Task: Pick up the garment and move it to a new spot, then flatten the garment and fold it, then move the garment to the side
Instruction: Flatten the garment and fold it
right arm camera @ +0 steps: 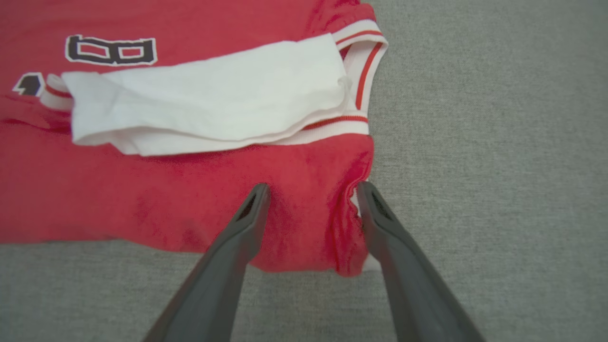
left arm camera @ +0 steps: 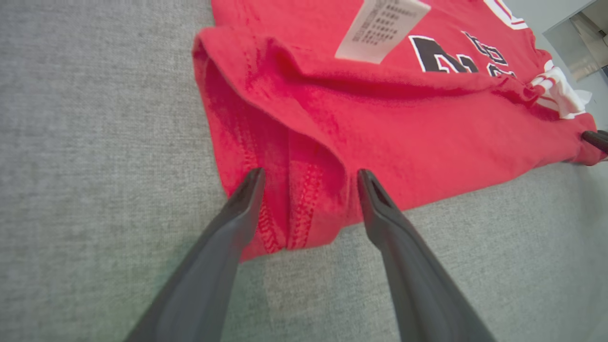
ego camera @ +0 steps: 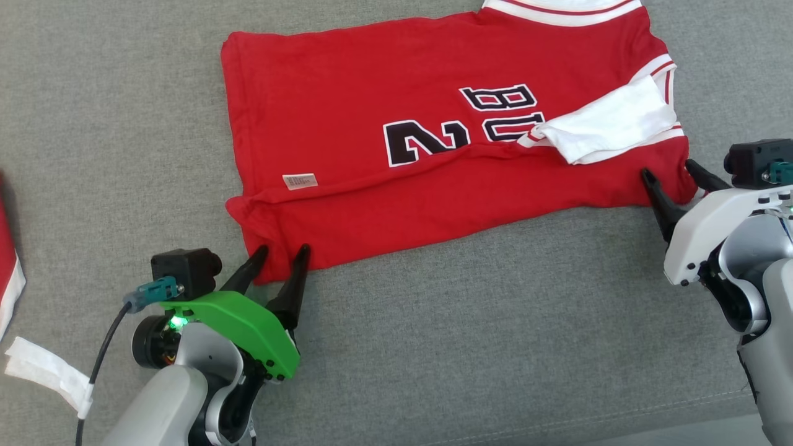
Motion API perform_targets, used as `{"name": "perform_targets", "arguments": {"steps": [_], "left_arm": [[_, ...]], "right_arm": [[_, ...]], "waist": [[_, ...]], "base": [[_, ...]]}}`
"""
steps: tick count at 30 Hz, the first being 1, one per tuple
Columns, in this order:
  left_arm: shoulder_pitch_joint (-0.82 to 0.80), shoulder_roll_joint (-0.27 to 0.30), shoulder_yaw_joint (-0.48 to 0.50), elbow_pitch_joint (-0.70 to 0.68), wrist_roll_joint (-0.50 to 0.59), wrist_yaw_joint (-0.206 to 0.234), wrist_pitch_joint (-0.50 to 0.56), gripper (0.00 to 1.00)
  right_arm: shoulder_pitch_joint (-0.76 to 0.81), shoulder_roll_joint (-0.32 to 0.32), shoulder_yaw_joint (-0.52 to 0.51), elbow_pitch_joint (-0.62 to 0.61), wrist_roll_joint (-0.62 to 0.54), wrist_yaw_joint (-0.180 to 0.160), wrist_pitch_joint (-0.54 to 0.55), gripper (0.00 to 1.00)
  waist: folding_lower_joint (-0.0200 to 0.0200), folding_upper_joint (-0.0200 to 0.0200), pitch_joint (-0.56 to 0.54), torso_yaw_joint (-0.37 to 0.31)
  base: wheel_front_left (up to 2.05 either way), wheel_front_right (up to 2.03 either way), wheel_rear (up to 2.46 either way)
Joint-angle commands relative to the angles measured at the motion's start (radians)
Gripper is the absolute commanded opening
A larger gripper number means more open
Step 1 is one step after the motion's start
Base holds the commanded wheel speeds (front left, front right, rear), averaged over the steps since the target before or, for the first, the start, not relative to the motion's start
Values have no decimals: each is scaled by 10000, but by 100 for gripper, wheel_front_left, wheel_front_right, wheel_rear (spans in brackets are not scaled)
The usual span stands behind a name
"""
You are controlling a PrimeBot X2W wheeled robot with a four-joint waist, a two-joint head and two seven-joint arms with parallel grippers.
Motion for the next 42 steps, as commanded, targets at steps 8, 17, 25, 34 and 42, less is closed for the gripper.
{"name": "perform_targets", "arguments": {"steps": [8,17,25,34,42], "left_arm": [[-318,122,4,271,-159,-299,75,0],[274,388,147,-13,-451,-490,-29,0],[1584,816,302,-1201,-691,-413,-336,0],[3037,692,-48,-1694,-954,-199,-421,0],[3580,629,-205,-1435,-1056,-197,-546,73]], "right_arm": [[-261,-55,63,404,217,-8,-61,0],[218,-117,-4,238,604,-8,-435,0],[1816,-581,-477,-1041,1262,-11,-647,0],[3004,-302,-771,-1159,1349,-12,-235,0],[3396,-298,-663,-667,1257,-11,-41,100]], "waist": [[1,0,27,-11],[1,0,-379,-29],[1,0,-1058,-98],[1,0,-1313,-406],[1,0,-1387,-213]], "base": [[0,0,0],[0,0,0],[0,0,0],[0,0,0],[0,0,0]]}}
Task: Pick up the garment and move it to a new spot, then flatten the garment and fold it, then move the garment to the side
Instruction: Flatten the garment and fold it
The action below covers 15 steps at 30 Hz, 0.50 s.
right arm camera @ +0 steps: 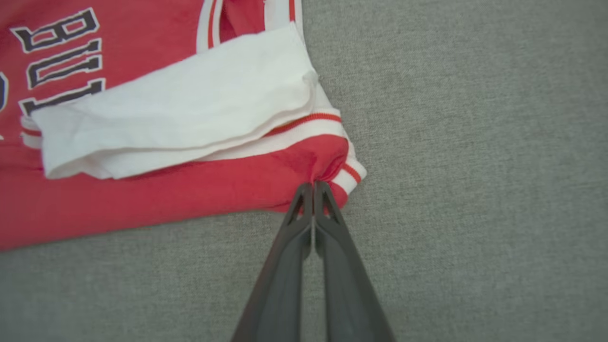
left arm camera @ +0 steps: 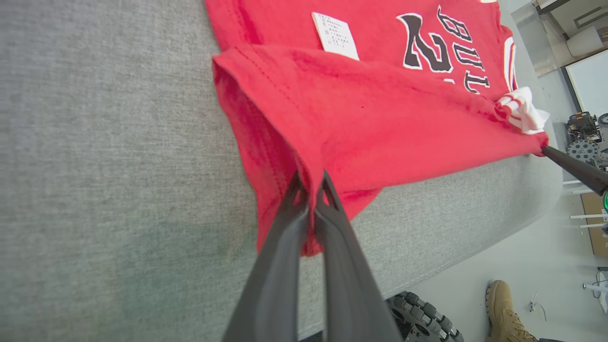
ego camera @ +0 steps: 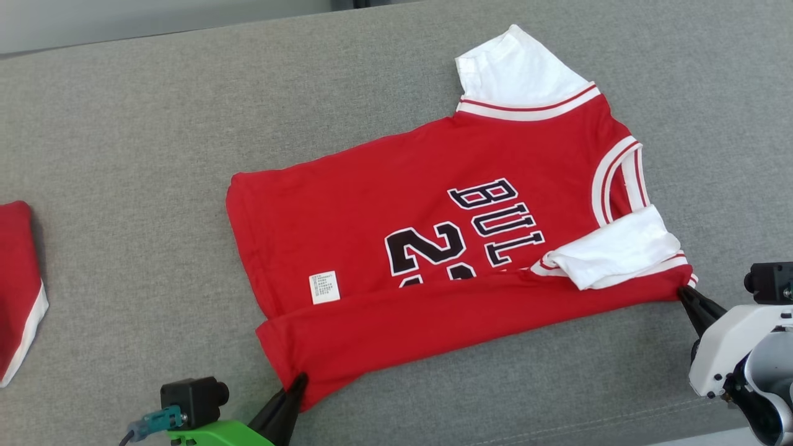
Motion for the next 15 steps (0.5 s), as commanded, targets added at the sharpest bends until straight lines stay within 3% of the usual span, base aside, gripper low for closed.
{"name": "perform_targets", "arguments": {"steps": [1,5,9,13,15], "left_arm": [[87,29,21,92,40,24,-42,100],[111,233,49,85,26,-36,62,100],[49,836,204,-328,102,22,395,100],[-1135,1320,763,-668,532,296,540,100],[-2036,1199,842,-593,564,237,761,100]], "right_arm": [[93,-111,-55,51,-204,-16,-17,100],[-88,-246,-255,-59,-485,-15,-16,100],[-783,-582,-548,-645,-556,-13,144,100],[-2354,-871,-342,-1185,-708,-13,534,100],[-3348,-839,-163,-1125,-738,-15,806,100]], "waist": [[0,-1,-32,58],[0,-1,-73,159],[0,-1,110,231],[0,-1,752,429],[0,-1,1225,677]], "base": [[0,0,0],[0,0,0],[0,0,0],[0,0,0],[0,0,0]]}}
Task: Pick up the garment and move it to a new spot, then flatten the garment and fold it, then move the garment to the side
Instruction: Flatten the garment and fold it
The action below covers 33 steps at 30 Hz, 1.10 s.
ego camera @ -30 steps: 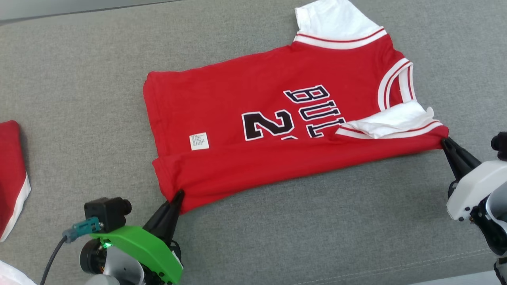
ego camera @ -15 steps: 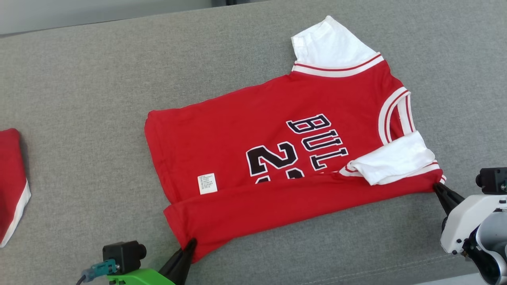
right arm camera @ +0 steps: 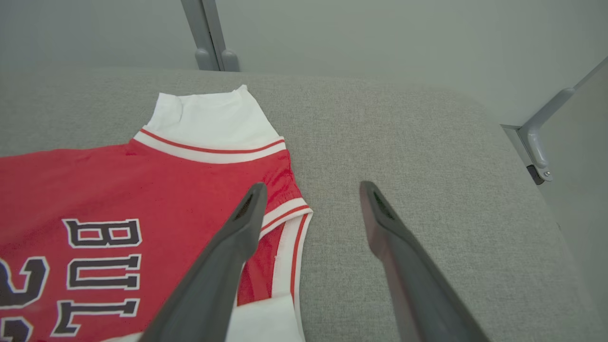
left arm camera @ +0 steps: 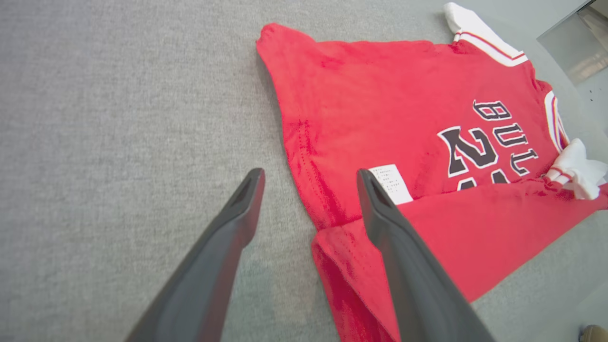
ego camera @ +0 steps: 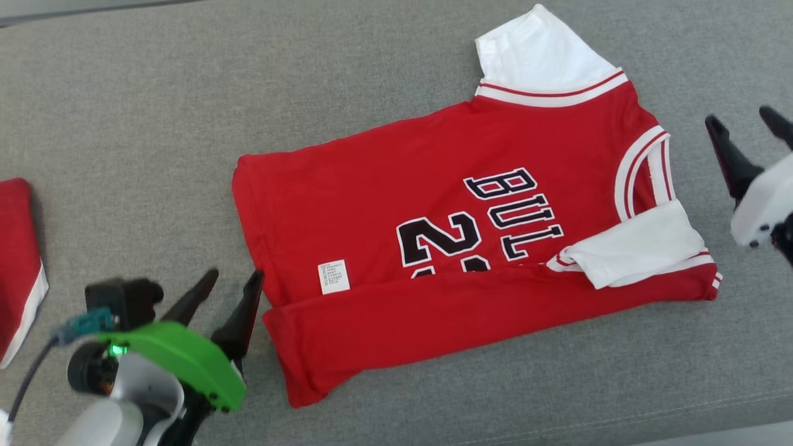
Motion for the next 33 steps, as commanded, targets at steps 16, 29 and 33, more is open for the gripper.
{"name": "perform_targets", "arguments": {"steps": [16,29,33], "left_arm": [[-5922,-2265,-1305,3533,1144,-1084,744,100],[-6342,-2637,-1731,3624,894,-1648,1048,100],[-6450,-2725,-1798,3527,914,-1678,1065,100]], "right_arm": [[-6365,356,977,4874,-1864,-15,275,100],[-7255,358,786,7219,-2622,-16,-695,100],[-7457,396,812,7572,-2694,-18,-753,100]], "waist": [[0,0,3099,2633],[0,0,3155,2782],[0,0,3181,2713]], "base": [[0,0,0],[0,0,0],[0,0,0]]}}
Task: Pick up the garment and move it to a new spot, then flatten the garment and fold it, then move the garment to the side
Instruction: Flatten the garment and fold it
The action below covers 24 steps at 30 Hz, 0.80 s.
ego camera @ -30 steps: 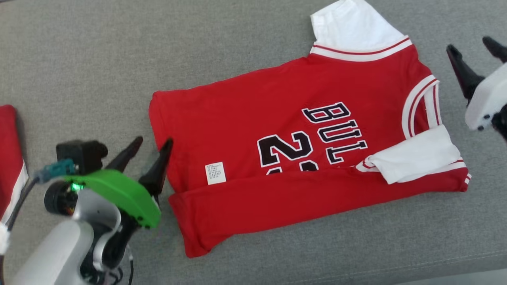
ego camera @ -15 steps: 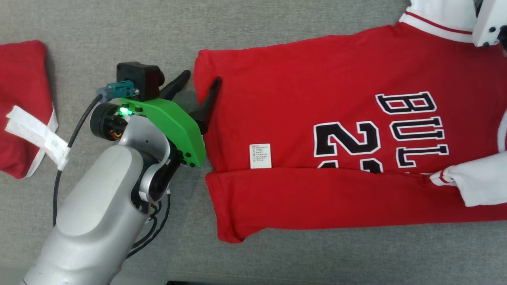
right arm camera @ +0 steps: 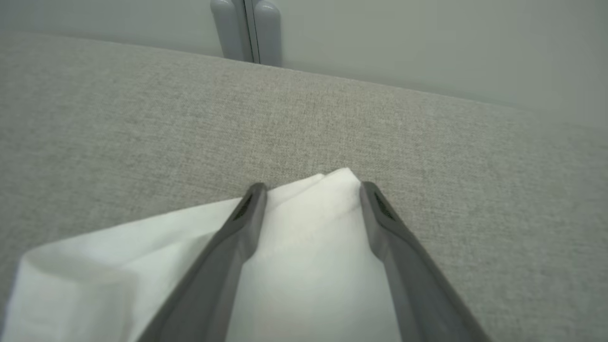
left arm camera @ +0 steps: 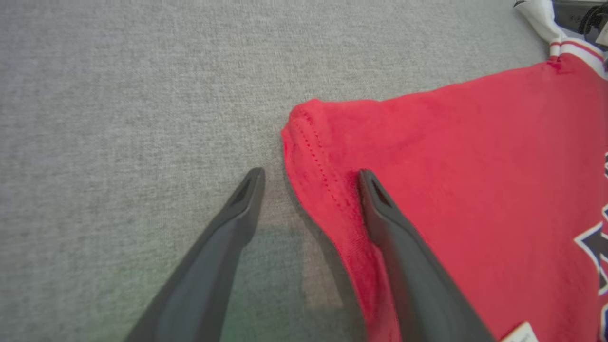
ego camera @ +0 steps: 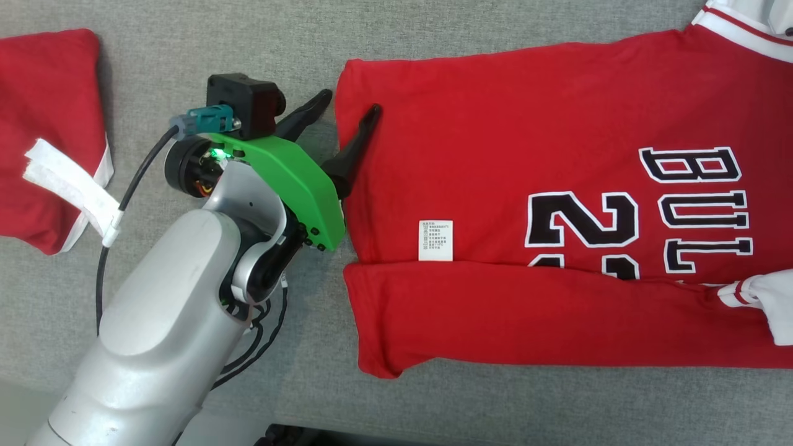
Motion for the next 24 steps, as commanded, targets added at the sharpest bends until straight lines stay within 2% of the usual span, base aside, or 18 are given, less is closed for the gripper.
{"name": "perform_targets", "arguments": {"steps": [1,11,12,13,14,15,20,24], "left_arm": [[-91,-82,-84,32,-9,-44,77,100],[-161,-25,-195,87,-34,-77,158,100],[-191,-14,-180,98,-14,-78,125,71],[-221,-27,-159,100,-6,-71,60,34],[-246,-47,-116,120,-29,-58,19,0],[-261,-47,-112,141,-31,-75,9,0],[-409,13,9,214,55,-90,-237,0],[-452,119,175,152,123,-22,-483,0]], "right_arm": [[141,0,39,348,-76,-22,58,100],[-132,8,139,918,-183,-23,333,100],[-122,3,130,1002,-207,-23,437,100],[-111,-5,116,1053,-240,-23,476,74],[-111,-19,53,1085,-279,-25,448,27],[-122,-31,-32,1126,-343,-25,416,0],[-280,331,-704,1178,-573,-22,71,0],[-517,629,-863,763,-229,-20,-529,0]], "waist": [[0,0,24,-32],[0,0,-13,-202],[0,0,-22,-214],[0,0,-31,-220],[0,0,-41,-228],[0,0,-51,-237],[0,0,-211,-370],[0,0,-408,-609]], "base": [[0,0,0],[0,0,0],[0,0,0],[0,0,0],[0,0,0],[0,0,0],[0,0,0],[0,0,0]]}}
